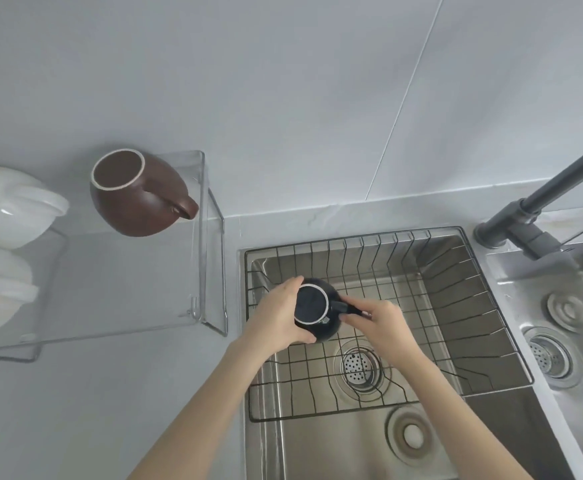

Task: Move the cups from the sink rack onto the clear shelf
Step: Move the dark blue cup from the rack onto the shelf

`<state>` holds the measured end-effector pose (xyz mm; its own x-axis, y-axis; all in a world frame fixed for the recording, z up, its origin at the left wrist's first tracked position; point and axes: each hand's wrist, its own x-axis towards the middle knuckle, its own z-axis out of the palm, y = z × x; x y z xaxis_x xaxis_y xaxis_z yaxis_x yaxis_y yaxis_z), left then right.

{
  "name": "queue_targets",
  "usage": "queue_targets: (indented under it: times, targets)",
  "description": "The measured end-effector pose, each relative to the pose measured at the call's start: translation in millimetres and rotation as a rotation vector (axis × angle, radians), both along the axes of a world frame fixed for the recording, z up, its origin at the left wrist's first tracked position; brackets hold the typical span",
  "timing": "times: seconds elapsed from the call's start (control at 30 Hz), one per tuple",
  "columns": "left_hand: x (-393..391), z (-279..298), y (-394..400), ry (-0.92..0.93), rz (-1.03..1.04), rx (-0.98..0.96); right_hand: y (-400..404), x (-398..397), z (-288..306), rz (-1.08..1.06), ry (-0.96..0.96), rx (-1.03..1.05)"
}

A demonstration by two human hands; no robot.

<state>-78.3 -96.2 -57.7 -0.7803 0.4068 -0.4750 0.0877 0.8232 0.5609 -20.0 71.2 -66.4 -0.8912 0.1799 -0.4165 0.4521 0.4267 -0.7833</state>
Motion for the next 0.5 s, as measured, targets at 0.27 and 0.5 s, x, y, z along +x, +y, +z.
queue_targets:
  times: [0.27,0.5]
  targets:
    - [14.7,132.9,-43.8,0.188,0.030,0.221,-9.7,8.0,140.5,0.159,0.254,0.014]
    - [6.9,196.4,-130.0,0.267,0.112,0.265,-90.9,-8.3,191.8,0.265,0.377,-0.044]
